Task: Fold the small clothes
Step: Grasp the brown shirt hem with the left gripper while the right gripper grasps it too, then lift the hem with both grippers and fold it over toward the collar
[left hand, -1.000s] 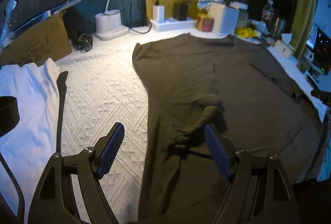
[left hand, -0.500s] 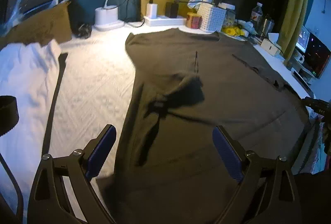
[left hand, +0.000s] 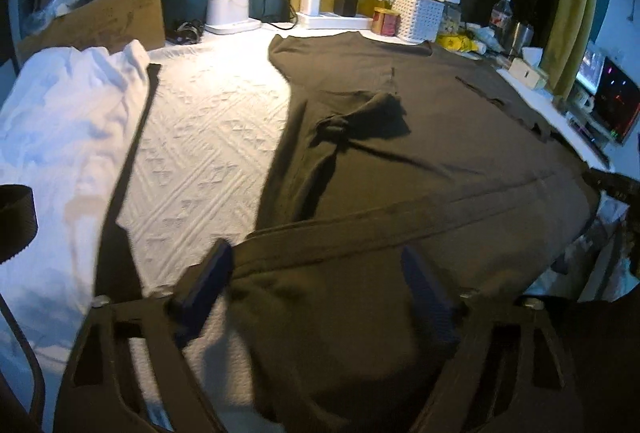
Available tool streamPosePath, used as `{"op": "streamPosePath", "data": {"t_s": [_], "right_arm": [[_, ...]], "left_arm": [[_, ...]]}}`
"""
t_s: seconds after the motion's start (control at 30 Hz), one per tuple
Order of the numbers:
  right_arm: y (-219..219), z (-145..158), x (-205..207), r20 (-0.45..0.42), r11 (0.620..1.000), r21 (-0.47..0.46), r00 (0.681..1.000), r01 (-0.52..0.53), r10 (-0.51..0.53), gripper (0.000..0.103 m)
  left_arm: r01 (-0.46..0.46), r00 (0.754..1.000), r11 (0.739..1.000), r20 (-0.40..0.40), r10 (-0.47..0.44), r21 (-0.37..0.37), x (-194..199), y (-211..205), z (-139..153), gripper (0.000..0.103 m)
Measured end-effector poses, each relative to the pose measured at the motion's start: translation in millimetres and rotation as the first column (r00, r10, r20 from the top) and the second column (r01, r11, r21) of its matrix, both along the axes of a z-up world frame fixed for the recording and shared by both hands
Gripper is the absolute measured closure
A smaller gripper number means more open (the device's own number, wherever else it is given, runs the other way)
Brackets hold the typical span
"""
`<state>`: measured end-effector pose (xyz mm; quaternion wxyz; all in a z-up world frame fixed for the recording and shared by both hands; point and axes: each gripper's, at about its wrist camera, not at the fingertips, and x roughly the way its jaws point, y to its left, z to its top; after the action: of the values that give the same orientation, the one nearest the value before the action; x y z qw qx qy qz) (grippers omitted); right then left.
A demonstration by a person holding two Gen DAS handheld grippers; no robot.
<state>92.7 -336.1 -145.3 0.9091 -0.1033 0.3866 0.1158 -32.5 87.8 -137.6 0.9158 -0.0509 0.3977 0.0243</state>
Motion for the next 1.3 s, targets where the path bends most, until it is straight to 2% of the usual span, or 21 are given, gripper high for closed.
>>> {"op": "streamPosePath", "data": {"t_s": [0.07, 0.13, 0.2, 0.3, 0.43, 0.47, 0.53, 0.63, 0.93, 1.3], "right_arm": [[11.5, 0.3, -5.4, 0.006, 0.998, -0.040, 0.999, -0.045, 0.045, 0.085], [19.5, -0.2, -8.5, 0.016, 0.994, -0.086, 0.998, -0.061, 0.063, 0.092], [22.6, -0.3, -10.1, 0.024, 0.992, -0.107, 0.997, -0.069, 0.072, 0.095], [17.6, 2.8, -10.7, 0.023, 0.994, -0.077, 0.997, -0.073, 0.075, 0.097], [16.9, 10.3, -14.7, 0.039, 0.994, -0.061, 0.995, -0.086, 0.088, 0.097], [16.1, 13.0, -15.3, 0.044, 0.995, -0.051, 0.995, -0.088, 0.090, 0.097], [13.8, 19.0, -16.2, 0.053, 0.996, -0.019, 0.994, -0.093, 0.094, 0.097], [10.6, 26.8, -15.6, 0.062, 0.995, 0.017, 0.993, -0.097, 0.096, 0.097], [5.5, 53.8, -16.1, 0.113, 0.980, 0.138, 0.985, -0.142, 0.127, 0.097], [-3.9, 77.1, -7.1, 0.171, 0.976, 0.172, 0.980, -0.133, 0.103, 0.097]], "left_arm": [[-0.015, 1.000, 1.000, -0.002, 0.015, 0.013, -1.8, 3.7, -0.2, 0.036], [-0.036, 0.999, 0.999, -0.002, 0.036, 0.014, -3.2, 7.9, 0.3, 0.040], [-0.068, 0.998, 0.998, -0.003, 0.068, 0.015, -4.8, 12.5, 0.4, 0.040], [-0.123, 0.992, 0.992, -0.030, 0.123, 0.007, -6.1, 21.3, -4.9, 0.040], [-0.063, 0.998, 0.998, -0.021, 0.064, 0.025, -5.9, 11.2, -5.5, 0.042], [-0.045, 0.999, 0.999, -0.023, 0.045, 0.023, -5.5, 7.8, -5.7, 0.047], [-0.022, 1.000, 0.999, -0.018, 0.022, 0.037, -5.7, 1.3, -2.6, 0.091], [-0.022, 0.998, 0.999, 0.061, 0.020, 0.036, -14.6, -2.4, 16.4, 0.098], [-0.008, 0.988, 0.999, 0.152, 0.002, 0.041, -28.7, -7.4, 52.6, 0.099], [-0.033, 0.977, 0.999, 0.213, 0.024, 0.041, -21.3, -0.6, 74.3, 0.099]]}}
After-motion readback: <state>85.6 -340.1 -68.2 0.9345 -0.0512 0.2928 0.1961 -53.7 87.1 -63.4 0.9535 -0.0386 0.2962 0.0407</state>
